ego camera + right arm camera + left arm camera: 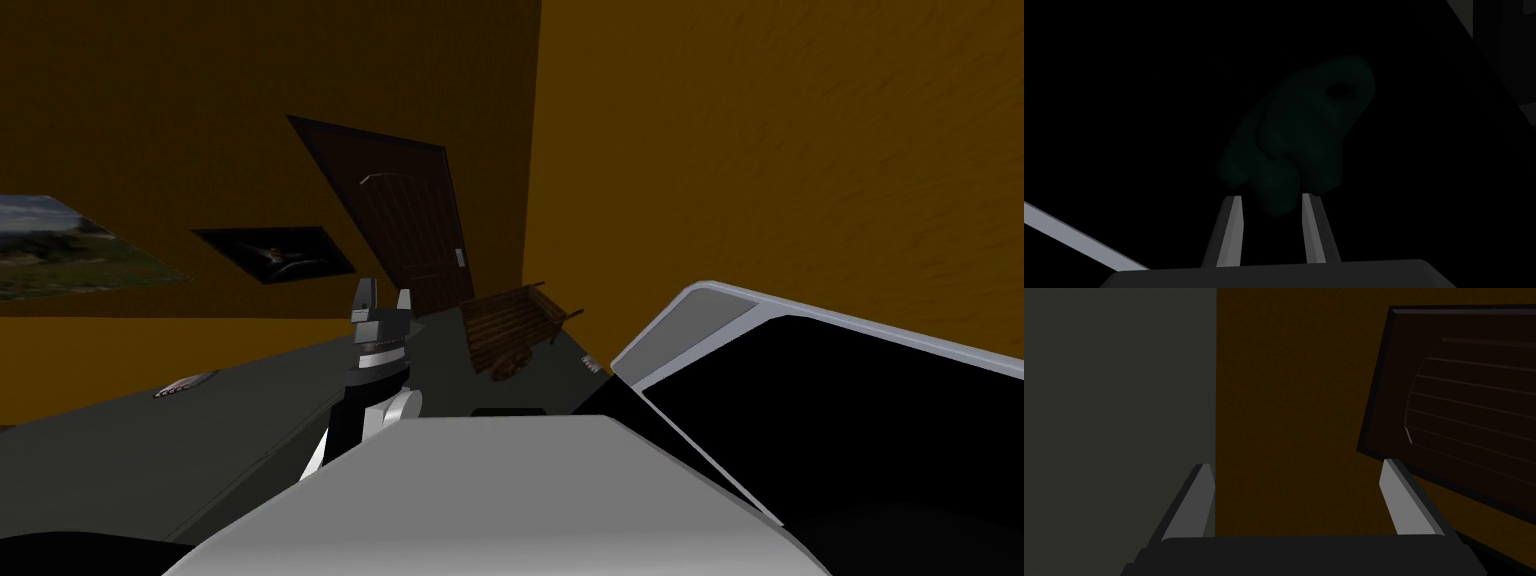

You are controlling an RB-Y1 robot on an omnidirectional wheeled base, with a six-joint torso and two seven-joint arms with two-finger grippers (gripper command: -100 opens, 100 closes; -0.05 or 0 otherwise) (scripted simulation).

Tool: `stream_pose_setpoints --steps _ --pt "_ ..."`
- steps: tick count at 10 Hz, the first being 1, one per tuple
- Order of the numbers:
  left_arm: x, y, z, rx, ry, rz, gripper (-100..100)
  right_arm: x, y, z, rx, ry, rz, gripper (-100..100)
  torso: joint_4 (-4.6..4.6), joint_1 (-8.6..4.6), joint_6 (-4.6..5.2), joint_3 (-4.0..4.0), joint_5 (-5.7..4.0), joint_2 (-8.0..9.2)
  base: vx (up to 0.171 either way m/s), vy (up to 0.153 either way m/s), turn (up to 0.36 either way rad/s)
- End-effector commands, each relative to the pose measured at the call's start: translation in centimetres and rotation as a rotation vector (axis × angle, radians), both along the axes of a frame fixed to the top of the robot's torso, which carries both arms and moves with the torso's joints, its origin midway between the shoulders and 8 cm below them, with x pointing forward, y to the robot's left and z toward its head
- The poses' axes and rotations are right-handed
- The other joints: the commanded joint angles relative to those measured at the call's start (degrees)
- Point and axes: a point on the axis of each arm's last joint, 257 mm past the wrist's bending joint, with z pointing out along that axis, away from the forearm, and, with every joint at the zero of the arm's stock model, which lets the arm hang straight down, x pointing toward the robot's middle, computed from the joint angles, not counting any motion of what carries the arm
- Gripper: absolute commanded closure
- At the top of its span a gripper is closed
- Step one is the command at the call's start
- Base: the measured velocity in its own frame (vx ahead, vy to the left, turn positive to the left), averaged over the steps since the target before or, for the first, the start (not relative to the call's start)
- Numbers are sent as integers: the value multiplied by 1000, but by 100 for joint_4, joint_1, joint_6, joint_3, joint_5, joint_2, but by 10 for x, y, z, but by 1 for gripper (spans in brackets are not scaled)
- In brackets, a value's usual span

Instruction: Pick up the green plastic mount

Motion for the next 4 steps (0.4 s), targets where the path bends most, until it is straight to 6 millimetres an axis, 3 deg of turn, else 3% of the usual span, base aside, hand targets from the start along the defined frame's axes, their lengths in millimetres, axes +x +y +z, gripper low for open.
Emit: stream_pose_setpoints --steps 1,3,4 --pt "0 0 0 0 0 0 0 -1 -1 4 3 -1 3 100 0 0 0 0 0 0 30 57 -32" --pt "0 0 0 0 0 0 0 -1 -1 4 4 0 4 100 4 -4 -6 2 -2 1 10 22 5" --pt "0 0 0 0 0 0 0 -1 -1 4 4 -1 4 0 4 -13 -5 4 -3 5 0 0 0"
